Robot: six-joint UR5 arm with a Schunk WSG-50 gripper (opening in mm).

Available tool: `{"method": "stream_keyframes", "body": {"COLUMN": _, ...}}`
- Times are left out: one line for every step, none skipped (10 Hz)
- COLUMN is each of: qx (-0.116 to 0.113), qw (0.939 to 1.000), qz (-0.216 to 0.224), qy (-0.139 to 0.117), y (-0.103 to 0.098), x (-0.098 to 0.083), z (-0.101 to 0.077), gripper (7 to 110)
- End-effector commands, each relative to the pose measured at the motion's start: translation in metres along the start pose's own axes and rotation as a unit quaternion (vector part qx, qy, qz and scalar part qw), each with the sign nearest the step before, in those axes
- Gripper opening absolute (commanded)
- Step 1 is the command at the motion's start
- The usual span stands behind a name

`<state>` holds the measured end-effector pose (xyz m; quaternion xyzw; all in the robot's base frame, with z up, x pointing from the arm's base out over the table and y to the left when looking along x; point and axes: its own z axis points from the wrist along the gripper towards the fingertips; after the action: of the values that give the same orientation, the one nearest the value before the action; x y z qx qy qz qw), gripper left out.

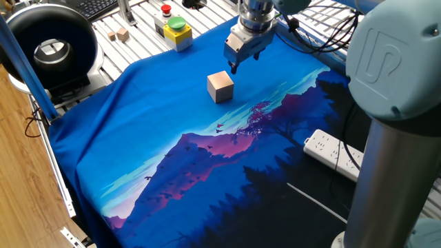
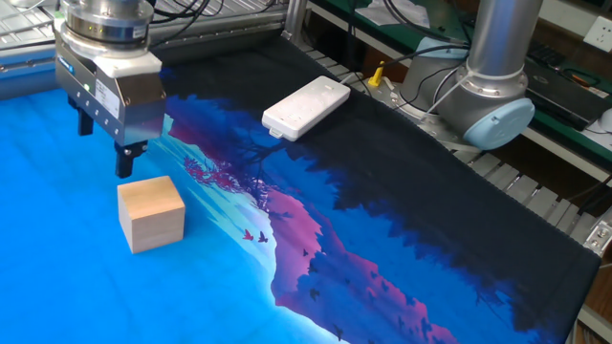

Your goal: Use the gripper to push the small block from left to right

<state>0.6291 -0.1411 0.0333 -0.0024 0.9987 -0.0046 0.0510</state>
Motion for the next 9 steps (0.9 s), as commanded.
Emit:
{"method": "stream_keyframes", "body": {"qx": -0.008, "qw": 0.9999, "qz": 0.009, "qy": -0.006, "y": 0.005, "x": -0.002, "z": 0.003, "gripper": 7}}
{"method": "stream_keyframes", "body": {"qx": -0.008, "qw": 0.9999, "qz": 0.011, "qy": -0.006, "y": 0.006, "x": -0.001, "z": 0.003, "gripper": 7}}
{"method": "stream_keyframes", "body": {"qx": -0.009, "qw": 0.9999, "qz": 0.012, "qy": -0.006, "y": 0.007, "x": -0.002, "z": 0.003, "gripper": 7}}
{"method": "stream_keyframes", "body": {"qx": -0.010, "qw": 0.9998, "qz": 0.013, "qy": -0.006, "y": 0.008, "x": -0.002, "z": 0.003, "gripper": 7}}
{"method": "stream_keyframes", "body": {"qx": -0.010, "qw": 0.9998, "qz": 0.014, "qy": -0.006, "y": 0.009, "x": -0.002, "z": 0.003, "gripper": 7}}
{"method": "stream_keyframes", "body": {"qx": -0.009, "qw": 0.9998, "qz": 0.015, "qy": -0.007, "y": 0.009, "x": -0.002, "z": 0.004, "gripper": 7}}
{"method": "stream_keyframes", "body": {"qx": -0.009, "qw": 0.9998, "qz": 0.015, "qy": -0.009, "y": 0.011, "x": -0.003, "z": 0.005, "gripper": 7}}
{"method": "stream_keyframes", "body": {"qx": -0.008, "qw": 0.9998, "qz": 0.017, "qy": -0.009, "y": 0.013, "x": -0.003, "z": 0.006, "gripper": 7}}
{"method": "stream_keyframes", "body": {"qx": -0.007, "qw": 0.9997, "qz": 0.020, "qy": -0.010, "y": 0.017, "x": -0.004, "z": 0.008, "gripper": 7}}
